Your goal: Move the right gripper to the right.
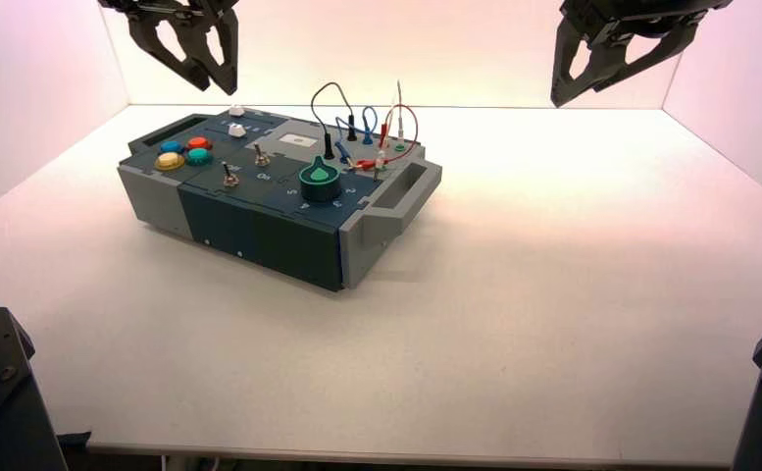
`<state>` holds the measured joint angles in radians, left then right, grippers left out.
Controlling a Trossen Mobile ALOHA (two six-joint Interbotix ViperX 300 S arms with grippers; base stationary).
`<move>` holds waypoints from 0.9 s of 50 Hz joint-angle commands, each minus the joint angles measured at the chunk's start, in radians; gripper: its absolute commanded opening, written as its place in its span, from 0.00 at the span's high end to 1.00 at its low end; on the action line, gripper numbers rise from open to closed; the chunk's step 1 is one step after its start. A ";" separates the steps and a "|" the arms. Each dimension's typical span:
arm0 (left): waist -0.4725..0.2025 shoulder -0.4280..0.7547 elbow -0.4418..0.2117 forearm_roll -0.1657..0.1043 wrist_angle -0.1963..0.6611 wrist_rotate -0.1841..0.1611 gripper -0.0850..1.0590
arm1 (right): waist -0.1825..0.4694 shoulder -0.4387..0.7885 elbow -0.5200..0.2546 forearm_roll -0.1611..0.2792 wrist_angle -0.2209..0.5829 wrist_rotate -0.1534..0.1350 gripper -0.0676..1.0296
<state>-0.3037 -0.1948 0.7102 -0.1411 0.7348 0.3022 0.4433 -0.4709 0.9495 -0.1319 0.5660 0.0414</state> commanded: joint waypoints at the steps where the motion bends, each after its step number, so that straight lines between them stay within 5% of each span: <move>1: -0.005 -0.009 -0.028 0.002 -0.005 -0.002 0.46 | -0.002 -0.011 -0.025 0.002 -0.005 -0.002 0.30; 19: -0.011 -0.009 -0.025 0.002 -0.003 -0.002 0.46 | -0.005 -0.011 -0.025 -0.005 -0.005 -0.003 0.30; 26: -0.009 -0.008 -0.023 0.002 -0.003 -0.002 0.46 | -0.074 -0.011 -0.026 -0.018 -0.002 -0.002 0.30; 33: -0.011 -0.008 -0.026 0.002 -0.003 -0.002 0.46 | -0.241 -0.020 -0.023 -0.018 0.011 0.000 0.30; 45: -0.011 -0.008 -0.028 0.002 0.000 -0.002 0.46 | -0.713 -0.058 0.008 -0.011 -0.011 0.018 0.30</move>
<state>-0.3099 -0.1917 0.7102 -0.1411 0.7378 0.3022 -0.1028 -0.4970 0.9572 -0.1473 0.5890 0.0460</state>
